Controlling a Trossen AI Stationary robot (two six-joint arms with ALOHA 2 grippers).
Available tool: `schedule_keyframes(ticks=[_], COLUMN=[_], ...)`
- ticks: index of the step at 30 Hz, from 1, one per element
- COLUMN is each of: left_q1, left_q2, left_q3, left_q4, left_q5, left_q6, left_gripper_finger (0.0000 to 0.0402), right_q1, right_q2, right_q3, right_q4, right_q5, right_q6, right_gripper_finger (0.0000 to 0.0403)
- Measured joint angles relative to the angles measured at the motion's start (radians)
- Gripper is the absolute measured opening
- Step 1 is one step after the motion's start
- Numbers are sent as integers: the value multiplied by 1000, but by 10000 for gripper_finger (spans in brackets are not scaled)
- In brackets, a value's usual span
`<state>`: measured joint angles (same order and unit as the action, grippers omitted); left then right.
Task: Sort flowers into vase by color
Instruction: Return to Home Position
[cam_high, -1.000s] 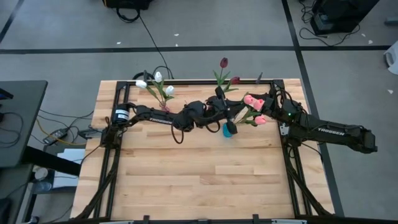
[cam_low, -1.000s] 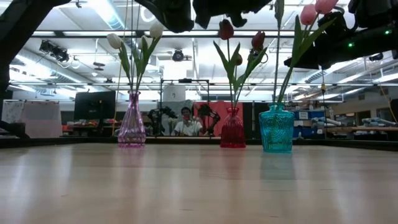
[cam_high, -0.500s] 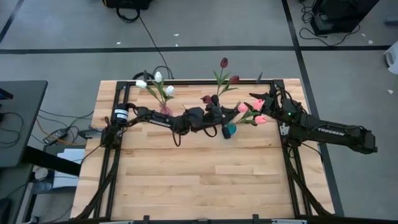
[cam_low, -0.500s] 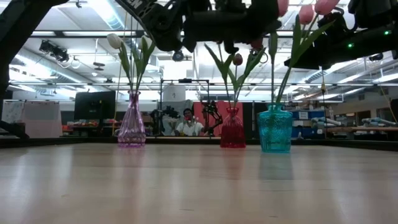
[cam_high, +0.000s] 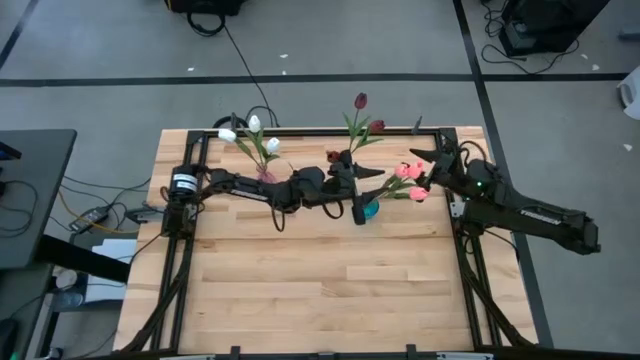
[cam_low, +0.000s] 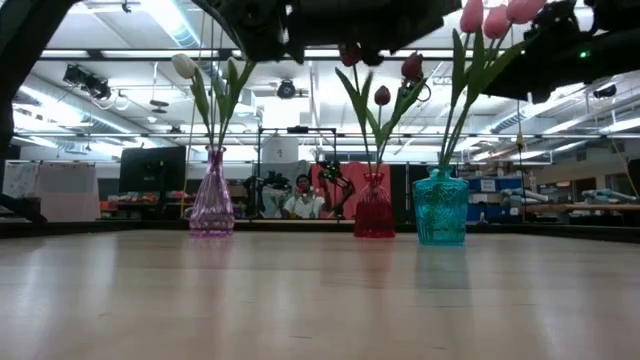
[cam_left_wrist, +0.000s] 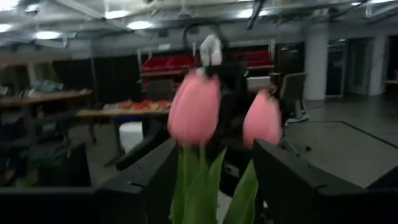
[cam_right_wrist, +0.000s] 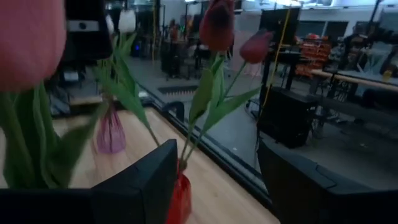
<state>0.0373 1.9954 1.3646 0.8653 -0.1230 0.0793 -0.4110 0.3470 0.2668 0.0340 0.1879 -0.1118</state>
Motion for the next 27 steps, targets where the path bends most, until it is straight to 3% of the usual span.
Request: schedule_keyframes(ticks=[6,11,14,20,27], left_q1=[-21,-39,-67,-103,-107], left_q2=[-118,-250,-350,-576,-810], left_q3=[0,-31,-119,-386,-655], left_q4=[-218,-408,-409,-307,-323], left_q5=[12,21,22,5,-63], left_q6=[125,128,127,104,10], left_gripper_finger=[217,210,204,197,195], right_q1=[0,1,4,5,5], right_q2=[-94,-164,-208,-298,-344], right_q3=[0,0,-8,-106,-202], right_q4=[-93,-182,-219,-122,-25], right_q5=[46,55,55,57,66], right_q6=[126,197,240,301,346], right_gripper_finger=[226,217,211,206,206])
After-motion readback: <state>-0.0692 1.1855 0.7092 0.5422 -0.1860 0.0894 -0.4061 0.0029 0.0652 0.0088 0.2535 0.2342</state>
